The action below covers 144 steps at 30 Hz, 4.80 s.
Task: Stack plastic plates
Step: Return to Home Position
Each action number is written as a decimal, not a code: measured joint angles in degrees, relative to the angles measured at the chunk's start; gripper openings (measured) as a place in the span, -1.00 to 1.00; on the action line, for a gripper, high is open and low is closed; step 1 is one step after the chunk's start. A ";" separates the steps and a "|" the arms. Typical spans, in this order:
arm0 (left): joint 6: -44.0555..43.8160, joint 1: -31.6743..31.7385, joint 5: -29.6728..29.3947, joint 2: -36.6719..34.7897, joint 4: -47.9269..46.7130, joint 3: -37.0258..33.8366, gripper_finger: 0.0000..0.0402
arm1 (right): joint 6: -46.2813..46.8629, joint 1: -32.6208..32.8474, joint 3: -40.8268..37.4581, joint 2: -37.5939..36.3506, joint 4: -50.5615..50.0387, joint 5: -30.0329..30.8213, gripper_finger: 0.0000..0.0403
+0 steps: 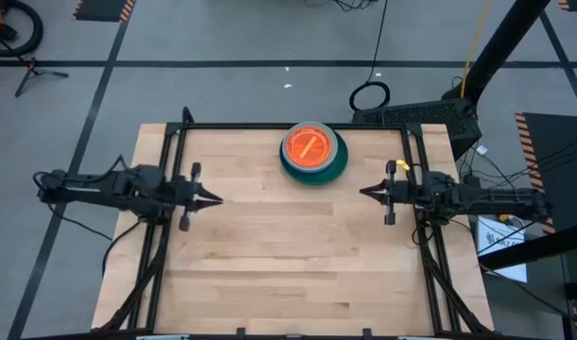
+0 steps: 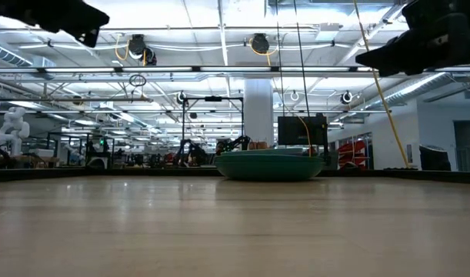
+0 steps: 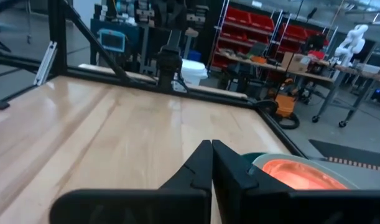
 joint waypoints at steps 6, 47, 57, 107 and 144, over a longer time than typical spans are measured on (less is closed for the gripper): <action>-0.03 -0.15 -1.21 -10.93 1.00 -4.45 -0.83 | -0.02 -0.02 -1.17 -4.14 0.14 -1.40 -1.00; -1.51 -0.07 -5.72 -23.96 15.79 -26.75 -0.83 | 1.92 -0.09 -10.48 -16.76 -4.19 1.29 -1.00; -2.86 -0.07 -5.69 -23.96 15.55 -26.73 -0.83 | 2.63 -0.09 -10.52 -16.73 -3.94 3.10 -1.00; -2.56 -0.08 -5.71 -23.93 15.36 -26.73 -0.83 | 3.45 -0.09 -10.54 -16.73 -3.87 3.06 -1.00; -2.54 -0.08 -5.72 -23.92 15.34 -26.75 -0.83 | 3.45 -0.09 -10.57 -16.73 -3.87 3.04 -0.96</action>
